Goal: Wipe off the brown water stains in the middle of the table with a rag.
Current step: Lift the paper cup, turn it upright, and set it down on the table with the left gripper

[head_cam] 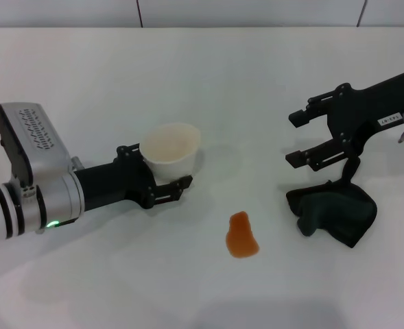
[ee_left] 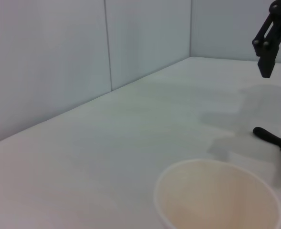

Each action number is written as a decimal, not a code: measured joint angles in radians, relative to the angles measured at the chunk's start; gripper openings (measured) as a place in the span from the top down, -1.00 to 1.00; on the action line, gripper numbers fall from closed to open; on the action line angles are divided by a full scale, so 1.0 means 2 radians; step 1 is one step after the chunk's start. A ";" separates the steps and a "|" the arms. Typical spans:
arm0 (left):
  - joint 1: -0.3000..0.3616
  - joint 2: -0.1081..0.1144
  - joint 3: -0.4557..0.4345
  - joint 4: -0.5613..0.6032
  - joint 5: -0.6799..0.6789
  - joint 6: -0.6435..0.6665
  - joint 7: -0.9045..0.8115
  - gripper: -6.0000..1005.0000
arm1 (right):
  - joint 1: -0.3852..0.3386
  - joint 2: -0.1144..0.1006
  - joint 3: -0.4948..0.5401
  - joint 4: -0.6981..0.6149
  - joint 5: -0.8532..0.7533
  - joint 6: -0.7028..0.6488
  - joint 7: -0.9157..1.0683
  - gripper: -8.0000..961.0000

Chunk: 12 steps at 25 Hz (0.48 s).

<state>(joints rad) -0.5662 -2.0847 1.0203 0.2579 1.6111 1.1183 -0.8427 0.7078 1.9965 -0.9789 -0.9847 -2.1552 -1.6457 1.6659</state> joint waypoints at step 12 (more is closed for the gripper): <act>-0.001 0.000 -0.003 0.003 -0.003 0.000 -0.004 -0.69 | 0.002 0.000 -0.001 0.000 0.000 0.000 0.000 -0.62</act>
<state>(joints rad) -0.5683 -2.0846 1.0150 0.2638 1.6041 1.1177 -0.8513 0.7114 1.9972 -0.9817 -0.9849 -2.1552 -1.6454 1.6659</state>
